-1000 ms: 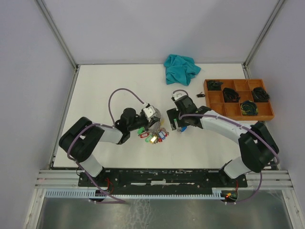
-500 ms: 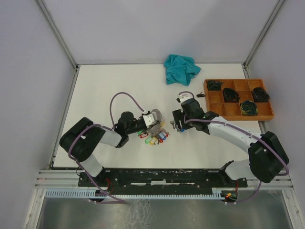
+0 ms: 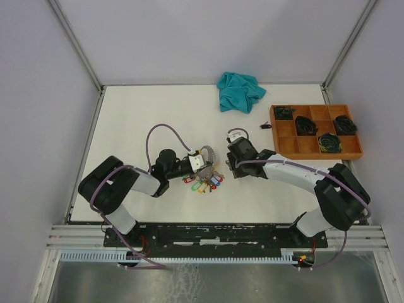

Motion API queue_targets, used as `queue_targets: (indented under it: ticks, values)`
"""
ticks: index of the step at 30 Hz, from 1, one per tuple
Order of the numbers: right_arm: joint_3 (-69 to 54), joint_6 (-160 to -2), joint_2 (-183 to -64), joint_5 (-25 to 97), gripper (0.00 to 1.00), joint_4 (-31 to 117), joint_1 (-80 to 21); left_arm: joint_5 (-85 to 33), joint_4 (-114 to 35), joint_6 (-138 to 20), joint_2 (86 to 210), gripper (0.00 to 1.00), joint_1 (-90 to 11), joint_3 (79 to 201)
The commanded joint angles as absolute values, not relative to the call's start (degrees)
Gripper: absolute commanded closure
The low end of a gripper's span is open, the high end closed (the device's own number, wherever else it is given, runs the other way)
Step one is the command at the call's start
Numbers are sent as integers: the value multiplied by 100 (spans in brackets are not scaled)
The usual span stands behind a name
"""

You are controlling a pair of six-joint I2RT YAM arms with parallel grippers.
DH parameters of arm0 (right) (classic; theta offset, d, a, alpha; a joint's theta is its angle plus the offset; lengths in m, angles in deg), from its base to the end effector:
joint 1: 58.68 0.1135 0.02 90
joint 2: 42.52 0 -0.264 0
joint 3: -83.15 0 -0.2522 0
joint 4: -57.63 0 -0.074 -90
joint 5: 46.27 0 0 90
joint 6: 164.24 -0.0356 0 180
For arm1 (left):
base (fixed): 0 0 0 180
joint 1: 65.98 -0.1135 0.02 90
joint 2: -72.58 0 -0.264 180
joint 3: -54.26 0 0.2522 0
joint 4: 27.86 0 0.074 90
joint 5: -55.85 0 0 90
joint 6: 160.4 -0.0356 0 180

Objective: Put the keys on the keyring

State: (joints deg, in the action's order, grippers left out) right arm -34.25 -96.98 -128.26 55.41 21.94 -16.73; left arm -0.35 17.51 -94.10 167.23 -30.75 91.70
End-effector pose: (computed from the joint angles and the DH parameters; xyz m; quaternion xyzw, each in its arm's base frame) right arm 0.2195 0.1876 0.1845 -0.1329 0.9494 0.0602 0.2782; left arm 0.2168 -0.1773 0.1434 0.5249 0.5565 -0.2851 0.5775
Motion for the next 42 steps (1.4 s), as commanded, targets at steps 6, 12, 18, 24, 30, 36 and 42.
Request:
queue_targets:
  ticks: [6,12,18,24,30,36,42]
  values:
    - [-3152,-9650,-13152,6158,62,2369,-1364,110,1981,-9602,16583,97,-3060,9100]
    - [-3043,-9632,-13370,6525,65,2262,-1210,110,1991,-9583,16584,97,-3060,9097]
    - [-2971,-9614,-13567,6705,69,2252,-1125,116,2013,-9571,16589,97,-3056,9091]
    - [-2878,-9631,-13745,6974,71,2116,-1049,135,2028,-9556,16592,97,-3062,9088]
    - [-2853,-9661,-13837,7078,73,2028,-1023,149,2042,-9545,16597,97,-3053,9087]
    - [-2831,-9696,-13850,7181,76,1937,-999,154,2046,-9534,16596,97,-3047,9082]
    - [-2841,-9694,-13741,7186,84,1846,-989,173,2065,-9526,16594,97,-3045,9078]
